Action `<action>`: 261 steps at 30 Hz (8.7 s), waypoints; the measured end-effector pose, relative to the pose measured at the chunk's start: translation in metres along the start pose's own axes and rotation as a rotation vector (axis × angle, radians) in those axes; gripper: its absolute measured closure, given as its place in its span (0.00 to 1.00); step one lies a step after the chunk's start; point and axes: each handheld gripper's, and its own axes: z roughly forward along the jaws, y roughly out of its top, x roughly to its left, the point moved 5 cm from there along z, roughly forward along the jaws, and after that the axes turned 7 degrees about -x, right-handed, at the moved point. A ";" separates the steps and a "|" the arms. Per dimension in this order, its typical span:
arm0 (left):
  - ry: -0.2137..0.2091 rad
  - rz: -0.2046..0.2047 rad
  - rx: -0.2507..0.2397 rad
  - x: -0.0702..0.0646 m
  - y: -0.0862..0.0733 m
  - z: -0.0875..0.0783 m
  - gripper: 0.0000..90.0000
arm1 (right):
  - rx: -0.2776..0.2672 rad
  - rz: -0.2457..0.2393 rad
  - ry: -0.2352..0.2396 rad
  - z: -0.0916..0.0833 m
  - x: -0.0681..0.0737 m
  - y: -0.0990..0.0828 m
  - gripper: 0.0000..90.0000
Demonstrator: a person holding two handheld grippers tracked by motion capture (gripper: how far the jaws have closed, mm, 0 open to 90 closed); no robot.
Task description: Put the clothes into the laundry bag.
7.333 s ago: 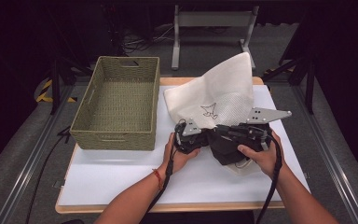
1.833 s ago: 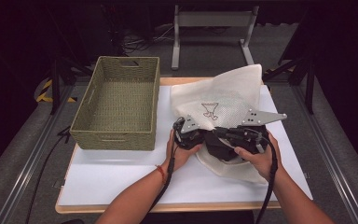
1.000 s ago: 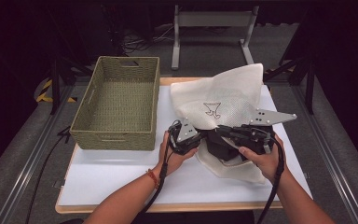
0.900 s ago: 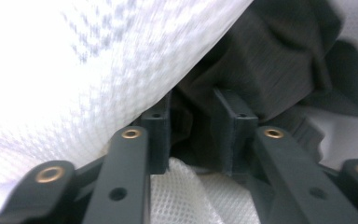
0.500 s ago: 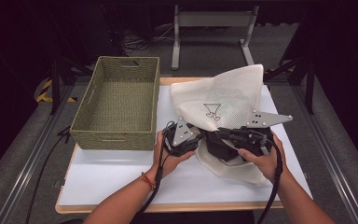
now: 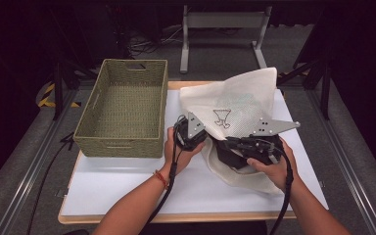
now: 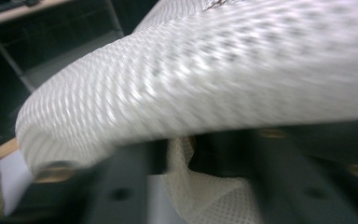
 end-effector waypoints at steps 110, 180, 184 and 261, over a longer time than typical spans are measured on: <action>-0.216 -0.042 0.245 -0.019 -0.088 -0.133 0.93 | -0.033 -0.050 -0.037 -0.001 0.009 -0.015 0.96; -0.413 -0.021 0.045 -0.070 -0.037 -0.091 0.81 | 0.029 -0.032 0.013 0.021 0.032 -0.011 0.98; -0.350 -0.090 0.056 -0.088 -0.046 -0.050 0.81 | 0.030 -0.028 0.013 0.021 0.034 -0.012 0.98; -0.323 -0.053 0.359 -0.010 -0.121 -0.166 0.90 | 0.338 -0.132 0.049 0.040 0.034 -0.091 0.93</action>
